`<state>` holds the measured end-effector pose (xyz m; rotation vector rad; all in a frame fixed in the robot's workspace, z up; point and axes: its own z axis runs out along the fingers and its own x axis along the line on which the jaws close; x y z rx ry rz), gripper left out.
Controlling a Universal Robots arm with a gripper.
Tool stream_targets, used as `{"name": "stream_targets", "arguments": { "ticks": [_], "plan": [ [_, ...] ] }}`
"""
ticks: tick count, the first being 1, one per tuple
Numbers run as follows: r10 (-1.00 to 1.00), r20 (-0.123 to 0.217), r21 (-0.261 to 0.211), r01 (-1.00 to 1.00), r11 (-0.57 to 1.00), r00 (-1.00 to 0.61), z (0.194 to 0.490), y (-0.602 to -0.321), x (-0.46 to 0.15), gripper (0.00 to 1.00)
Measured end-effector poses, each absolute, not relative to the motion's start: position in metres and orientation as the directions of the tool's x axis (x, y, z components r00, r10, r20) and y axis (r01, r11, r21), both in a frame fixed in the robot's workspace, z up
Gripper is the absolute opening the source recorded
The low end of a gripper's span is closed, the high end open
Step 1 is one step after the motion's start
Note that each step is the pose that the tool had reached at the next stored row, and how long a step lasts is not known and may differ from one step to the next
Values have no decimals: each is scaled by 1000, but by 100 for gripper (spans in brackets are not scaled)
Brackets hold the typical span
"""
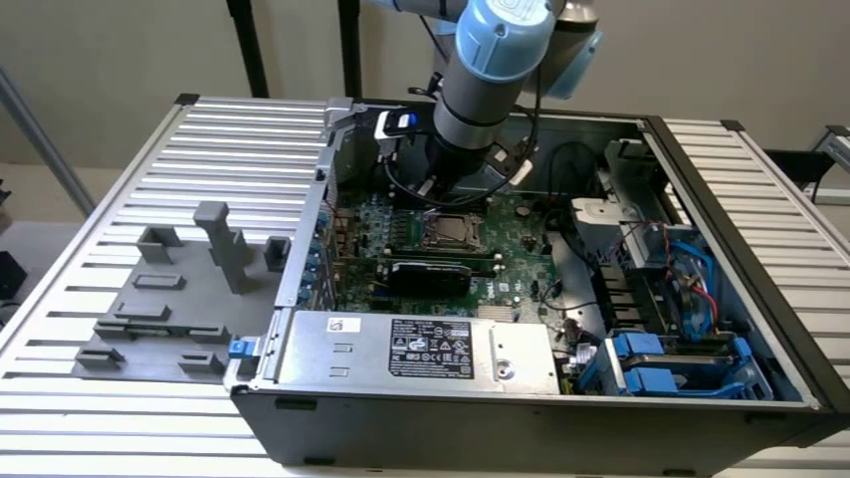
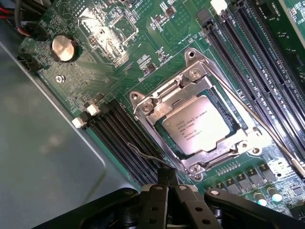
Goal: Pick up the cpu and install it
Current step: 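Install the first cpu locking lever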
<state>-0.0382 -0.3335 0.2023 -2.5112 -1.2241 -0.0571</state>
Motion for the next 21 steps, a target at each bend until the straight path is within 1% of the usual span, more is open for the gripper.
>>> {"name": "stream_targets", "arguments": {
  "ticks": [21],
  "plan": [
    [757, 180, -294, 769, -568, 628, 201, -335, -28, 11]
  ]
}}
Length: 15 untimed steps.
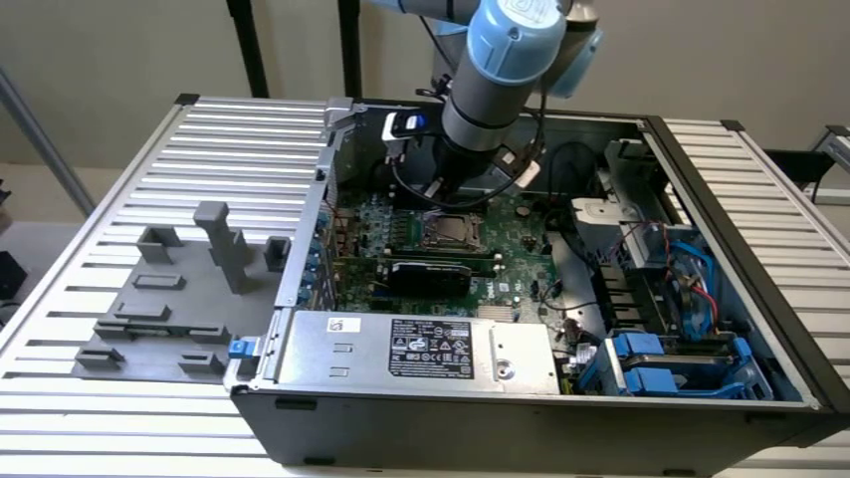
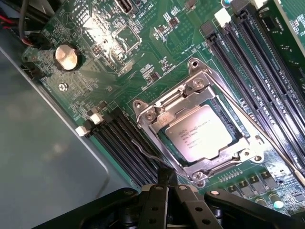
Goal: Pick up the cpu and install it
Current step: 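Install the first cpu locking lever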
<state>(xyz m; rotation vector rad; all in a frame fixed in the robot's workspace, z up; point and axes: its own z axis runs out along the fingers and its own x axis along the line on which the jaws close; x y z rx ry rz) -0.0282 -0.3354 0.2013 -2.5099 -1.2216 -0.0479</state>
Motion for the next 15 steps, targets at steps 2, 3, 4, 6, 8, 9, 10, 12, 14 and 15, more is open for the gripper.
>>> {"name": "stream_targets", "arguments": {
  "ticks": [2, 3, 4, 6, 8, 9, 10, 12, 14, 15],
  "plan": [
    [757, 179, -294, 769, -568, 628, 201, -335, -26, 11],
    [757, 179, -295, 768, -568, 628, 201, -335, -25, 11],
    [757, 179, -295, 768, -568, 628, 201, -335, -24, 11],
    [757, 178, -296, 768, -568, 629, 201, -335, -22, 11],
    [757, 178, -296, 768, -568, 629, 200, -335, -20, 11],
    [757, 178, -296, 768, -568, 629, 200, -335, -19, 11],
    [757, 178, -296, 768, -568, 629, 200, -335, -18, 11],
    [757, 177, -297, 768, -568, 629, 200, -335, -16, 11],
    [757, 177, -297, 768, -568, 629, 200, -335, -15, 11],
    [757, 177, -297, 767, -568, 629, 200, -335, -15, 11]
  ]
}}
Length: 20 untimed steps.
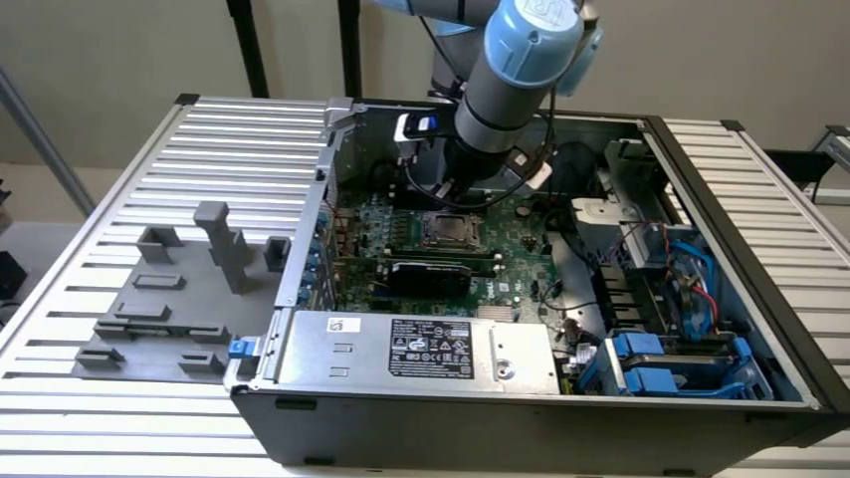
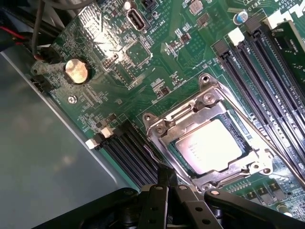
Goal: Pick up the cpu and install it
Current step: 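Install the first cpu locking lever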
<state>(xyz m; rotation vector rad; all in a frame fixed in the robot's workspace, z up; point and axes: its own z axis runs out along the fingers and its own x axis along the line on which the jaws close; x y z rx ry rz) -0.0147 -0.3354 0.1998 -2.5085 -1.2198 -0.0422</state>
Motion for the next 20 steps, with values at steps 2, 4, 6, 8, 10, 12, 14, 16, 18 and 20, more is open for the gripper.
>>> {"name": "stream_targets", "arguments": {
  "ticks": [2, 4, 6, 8, 10, 12, 14, 16, 18, 20],
  "plan": [
    [757, 177, -297, 767, -568, 629, 200, -335, -15, 11],
    [757, 177, -297, 767, -568, 629, 200, -335, -15, 11],
    [757, 176, -297, 767, -568, 629, 200, -334, -15, 11],
    [757, 175, -297, 767, -568, 629, 200, -333, -15, 11],
    [757, 175, -297, 767, -569, 629, 200, -332, -15, 11],
    [757, 174, -298, 767, -569, 629, 200, -332, -15, 11],
    [758, 173, -297, 767, -569, 629, 200, -332, -14, 11],
    [758, 171, -297, 766, -570, 630, 200, -332, -12, 11],
    [758, 168, -297, 766, -570, 630, 200, -332, -9, 11],
    [759, 165, -297, 765, -571, 630, 200, -332, -7, 11]
  ]
}}
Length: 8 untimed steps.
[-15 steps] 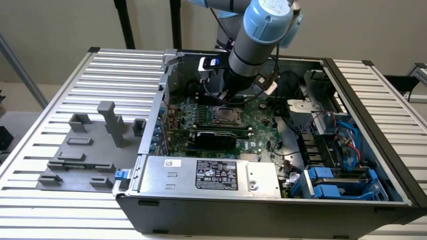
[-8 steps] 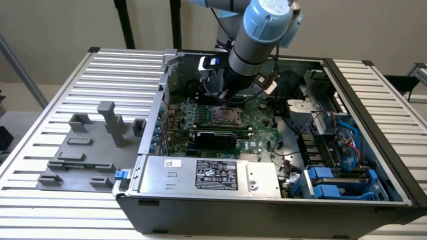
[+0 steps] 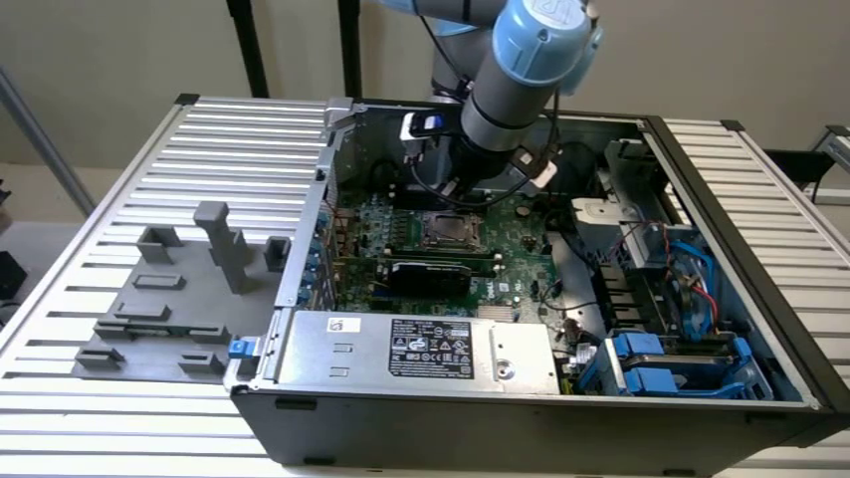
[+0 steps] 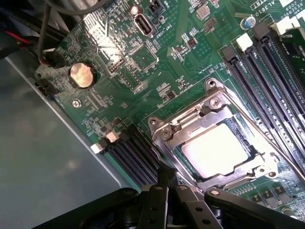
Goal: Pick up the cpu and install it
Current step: 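Install the first cpu locking lever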
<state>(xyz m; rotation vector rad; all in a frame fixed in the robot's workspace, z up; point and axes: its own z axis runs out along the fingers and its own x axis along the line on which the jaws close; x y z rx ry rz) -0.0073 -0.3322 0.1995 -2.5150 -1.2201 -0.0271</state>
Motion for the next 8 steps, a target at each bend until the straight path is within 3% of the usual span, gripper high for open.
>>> {"name": "stream_targets", "arguments": {
  "ticks": [8],
  "plan": [
    [760, 159, -295, 765, -573, 630, 199, -332, -3, 11]
  ]
}}
